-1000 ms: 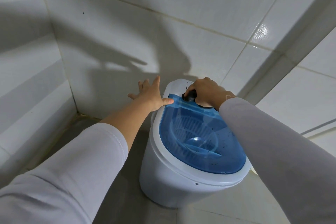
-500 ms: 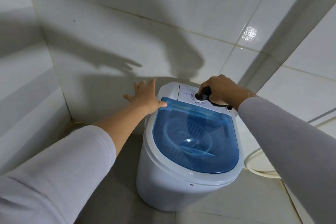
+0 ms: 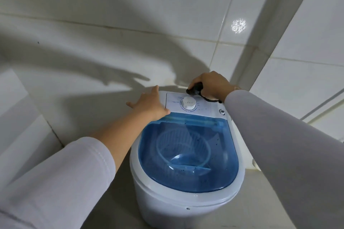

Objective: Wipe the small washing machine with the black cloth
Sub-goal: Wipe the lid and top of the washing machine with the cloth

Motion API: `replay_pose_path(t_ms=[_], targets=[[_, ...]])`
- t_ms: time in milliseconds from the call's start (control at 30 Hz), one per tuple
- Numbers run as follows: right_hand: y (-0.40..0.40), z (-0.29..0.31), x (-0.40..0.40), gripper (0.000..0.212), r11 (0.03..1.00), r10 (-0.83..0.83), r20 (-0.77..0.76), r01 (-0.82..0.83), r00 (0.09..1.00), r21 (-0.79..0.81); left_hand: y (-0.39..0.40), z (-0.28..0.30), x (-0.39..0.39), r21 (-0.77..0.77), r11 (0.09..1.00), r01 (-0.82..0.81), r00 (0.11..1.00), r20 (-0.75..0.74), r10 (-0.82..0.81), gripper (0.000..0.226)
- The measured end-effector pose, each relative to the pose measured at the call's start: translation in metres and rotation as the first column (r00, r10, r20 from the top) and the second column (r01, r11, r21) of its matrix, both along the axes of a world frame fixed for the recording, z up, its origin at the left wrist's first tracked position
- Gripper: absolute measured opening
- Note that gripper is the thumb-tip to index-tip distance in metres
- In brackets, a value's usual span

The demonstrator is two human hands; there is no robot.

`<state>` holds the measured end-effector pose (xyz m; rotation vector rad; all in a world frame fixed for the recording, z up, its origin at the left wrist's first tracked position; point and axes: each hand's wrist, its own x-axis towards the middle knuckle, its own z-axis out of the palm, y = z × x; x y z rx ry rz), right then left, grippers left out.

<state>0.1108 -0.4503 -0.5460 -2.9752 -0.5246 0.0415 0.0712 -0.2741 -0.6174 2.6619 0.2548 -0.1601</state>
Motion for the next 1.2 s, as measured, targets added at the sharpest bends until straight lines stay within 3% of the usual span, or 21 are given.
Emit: replay_pose_path(t_ms=[367,833,1200], targets=[[-0.009,-0.027,0.015,0.037,0.998,0.034,-0.004,-0.034,0.999,0.058,-0.005,0.007,0.000,0.052,0.998,-0.028,0.999,-0.031,0.029,0.100],[-0.020,-0.039,-0.023,0.035,0.983,-0.145,-0.012,0.146,0.989,0.110,-0.003,-0.003,-0.002,-0.070,0.993,-0.095,0.995,0.030,0.097,0.101],[-0.012,-0.040,-0.048,0.041,0.990,-0.119,-0.081,0.124,0.990,0.062,-0.003,-0.007,0.002,-0.133,0.984,-0.119,0.992,0.017,0.123,0.100]])
